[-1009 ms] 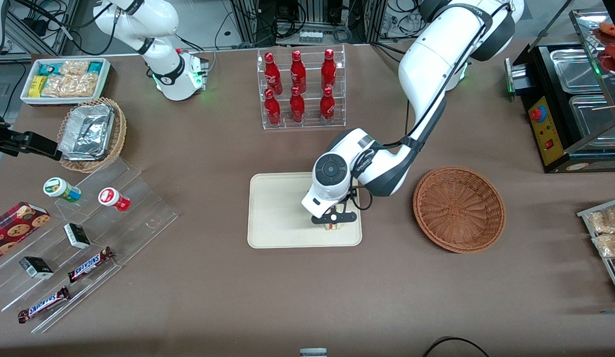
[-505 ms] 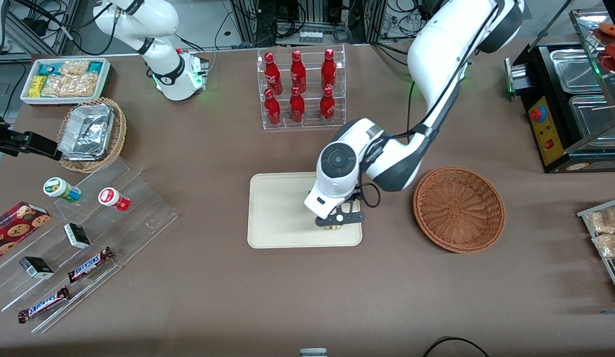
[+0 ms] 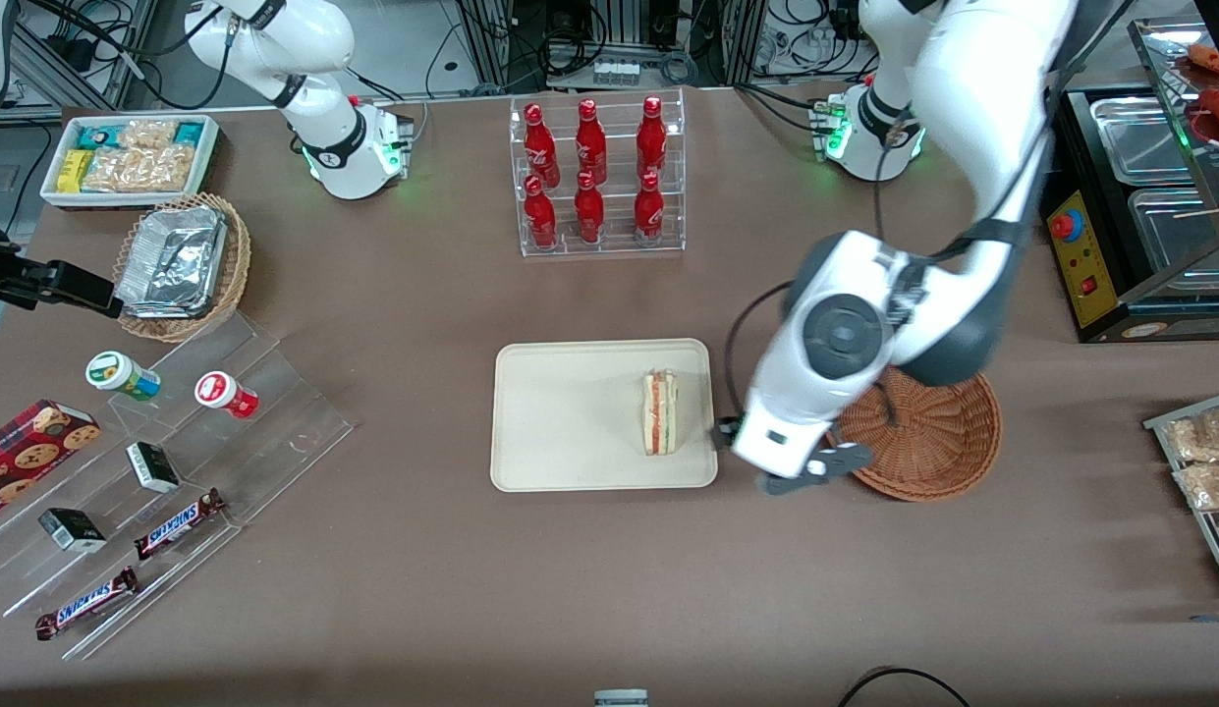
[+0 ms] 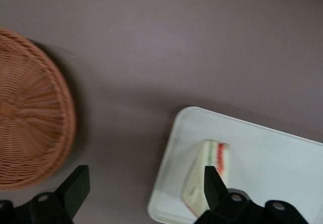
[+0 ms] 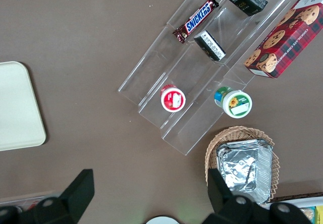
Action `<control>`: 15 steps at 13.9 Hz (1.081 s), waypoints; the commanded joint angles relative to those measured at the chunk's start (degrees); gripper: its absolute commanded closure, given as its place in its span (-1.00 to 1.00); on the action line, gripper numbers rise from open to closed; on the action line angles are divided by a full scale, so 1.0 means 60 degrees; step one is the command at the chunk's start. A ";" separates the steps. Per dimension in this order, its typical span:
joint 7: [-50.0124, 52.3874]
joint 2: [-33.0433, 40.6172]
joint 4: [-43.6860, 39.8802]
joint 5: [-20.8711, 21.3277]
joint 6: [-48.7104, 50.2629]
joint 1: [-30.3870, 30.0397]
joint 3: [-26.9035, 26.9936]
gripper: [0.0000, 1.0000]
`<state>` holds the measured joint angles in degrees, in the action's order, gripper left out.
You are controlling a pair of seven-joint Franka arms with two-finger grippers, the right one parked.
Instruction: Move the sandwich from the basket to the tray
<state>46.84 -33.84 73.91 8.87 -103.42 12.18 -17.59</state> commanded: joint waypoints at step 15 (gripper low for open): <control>-0.6941 0.4552 0.1683 -0.1040 0.4284 -0.3216 0.0851 -1.00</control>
<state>6.93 -12.15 79.32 4.01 -79.85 -6.88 -13.65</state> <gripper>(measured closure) 0.000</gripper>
